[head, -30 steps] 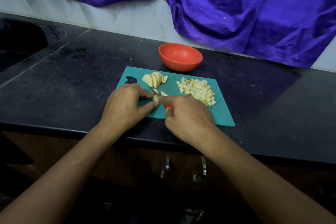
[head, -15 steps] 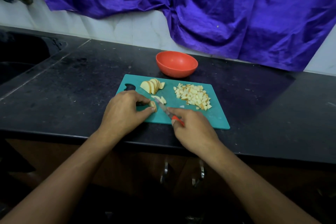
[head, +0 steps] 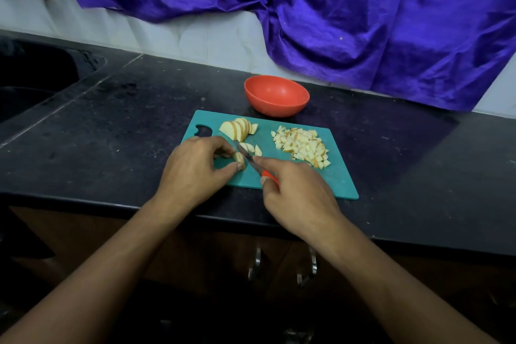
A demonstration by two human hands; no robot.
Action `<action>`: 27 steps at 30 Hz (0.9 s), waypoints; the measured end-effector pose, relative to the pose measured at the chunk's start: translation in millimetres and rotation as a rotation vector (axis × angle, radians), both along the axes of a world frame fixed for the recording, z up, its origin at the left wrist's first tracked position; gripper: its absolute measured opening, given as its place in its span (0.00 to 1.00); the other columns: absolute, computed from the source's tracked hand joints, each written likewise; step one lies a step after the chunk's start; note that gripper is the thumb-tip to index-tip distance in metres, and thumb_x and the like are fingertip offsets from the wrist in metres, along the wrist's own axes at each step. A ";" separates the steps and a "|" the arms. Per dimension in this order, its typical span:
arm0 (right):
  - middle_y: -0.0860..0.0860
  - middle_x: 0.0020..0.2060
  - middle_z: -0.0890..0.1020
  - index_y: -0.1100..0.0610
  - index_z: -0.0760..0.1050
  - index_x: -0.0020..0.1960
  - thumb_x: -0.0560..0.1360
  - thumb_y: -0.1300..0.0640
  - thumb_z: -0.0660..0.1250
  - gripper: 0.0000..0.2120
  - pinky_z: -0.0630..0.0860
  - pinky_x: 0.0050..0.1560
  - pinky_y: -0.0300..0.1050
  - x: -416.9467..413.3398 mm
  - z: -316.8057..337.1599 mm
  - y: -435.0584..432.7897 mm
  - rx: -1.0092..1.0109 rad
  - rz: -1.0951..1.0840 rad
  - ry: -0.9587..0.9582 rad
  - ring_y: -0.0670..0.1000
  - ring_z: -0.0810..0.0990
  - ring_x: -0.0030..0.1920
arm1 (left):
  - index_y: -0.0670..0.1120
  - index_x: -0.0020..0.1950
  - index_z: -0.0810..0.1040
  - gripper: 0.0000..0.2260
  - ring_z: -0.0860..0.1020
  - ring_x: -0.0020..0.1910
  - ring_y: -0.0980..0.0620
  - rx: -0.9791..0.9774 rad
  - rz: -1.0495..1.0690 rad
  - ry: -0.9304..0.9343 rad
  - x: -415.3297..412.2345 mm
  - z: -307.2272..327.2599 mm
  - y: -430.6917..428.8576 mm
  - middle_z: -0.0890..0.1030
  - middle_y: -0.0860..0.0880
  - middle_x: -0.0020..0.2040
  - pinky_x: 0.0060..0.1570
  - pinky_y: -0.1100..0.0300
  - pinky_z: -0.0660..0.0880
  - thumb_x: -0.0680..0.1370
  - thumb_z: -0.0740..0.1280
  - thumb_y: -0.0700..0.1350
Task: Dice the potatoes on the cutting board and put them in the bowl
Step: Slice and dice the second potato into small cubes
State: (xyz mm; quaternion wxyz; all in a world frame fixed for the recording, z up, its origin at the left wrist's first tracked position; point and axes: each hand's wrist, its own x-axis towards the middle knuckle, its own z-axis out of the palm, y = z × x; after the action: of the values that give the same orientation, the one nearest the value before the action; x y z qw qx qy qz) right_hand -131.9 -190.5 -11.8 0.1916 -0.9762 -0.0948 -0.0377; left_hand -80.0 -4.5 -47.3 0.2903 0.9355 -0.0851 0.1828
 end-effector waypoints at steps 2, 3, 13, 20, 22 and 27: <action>0.48 0.55 0.80 0.38 0.65 0.78 0.83 0.49 0.60 0.23 0.80 0.50 0.50 -0.4 1.7 0.7 -0.016 0.012 -0.009 0.48 0.79 0.50 | 0.56 0.56 0.83 0.13 0.79 0.53 0.58 0.008 0.002 0.000 0.6 -0.9 0.4 0.83 0.58 0.51 0.55 0.51 0.79 0.74 0.75 0.58; 0.47 0.54 0.81 0.38 0.65 0.78 0.83 0.49 0.60 0.23 0.80 0.49 0.50 -0.4 1.8 1.3 -0.015 0.016 -0.013 0.48 0.79 0.49 | 0.56 0.56 0.83 0.13 0.79 0.54 0.58 0.013 0.003 0.001 1.0 -1.4 0.9 0.83 0.58 0.51 0.55 0.51 0.79 0.74 0.75 0.59; 0.48 0.50 0.81 0.40 0.65 0.78 0.84 0.51 0.58 0.23 0.79 0.49 0.51 -3.5 3.1 7.9 -0.052 0.027 -0.060 0.49 0.79 0.49 | 0.55 0.55 0.84 0.13 0.78 0.53 0.57 0.016 0.000 -0.025 2.2 -3.6 2.6 0.83 0.58 0.50 0.54 0.52 0.78 0.74 0.74 0.59; 0.49 0.48 0.80 0.42 0.63 0.80 0.83 0.52 0.59 0.25 0.79 0.50 0.52 1.6 2.4 14.5 -0.085 0.034 -0.076 0.50 0.79 0.49 | 0.55 0.54 0.84 0.12 0.79 0.53 0.56 0.012 0.000 -0.027 2.0 -2.7 1.7 0.84 0.58 0.50 0.54 0.52 0.78 0.74 0.75 0.58; 0.49 0.46 0.80 0.42 0.63 0.80 0.83 0.53 0.59 0.25 0.79 0.49 0.53 4.0 2.8 17.5 -0.091 0.037 -0.071 0.51 0.79 0.48 | 0.55 0.54 0.84 0.12 0.79 0.53 0.56 0.014 0.001 -0.027 1.7 -2.3 2.2 0.84 0.57 0.50 0.54 0.51 0.78 0.74 0.75 0.58; 0.47 0.44 0.76 0.42 0.62 0.80 0.83 0.53 0.59 0.26 0.78 0.49 0.51 7.4 2.9 22.2 -0.107 0.035 -0.053 0.51 0.79 0.49 | 0.56 0.56 0.85 0.13 0.80 0.54 0.57 0.016 -0.008 -0.020 2.2 -2.6 2.3 0.84 0.58 0.51 0.55 0.50 0.79 0.74 0.74 0.58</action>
State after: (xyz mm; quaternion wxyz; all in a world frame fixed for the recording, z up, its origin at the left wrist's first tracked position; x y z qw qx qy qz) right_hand -124.6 -168.3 -8.8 0.1371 -0.9819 -0.1186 -0.0552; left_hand -77.8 -2.2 -49.9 0.2829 0.9354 -0.0933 0.1903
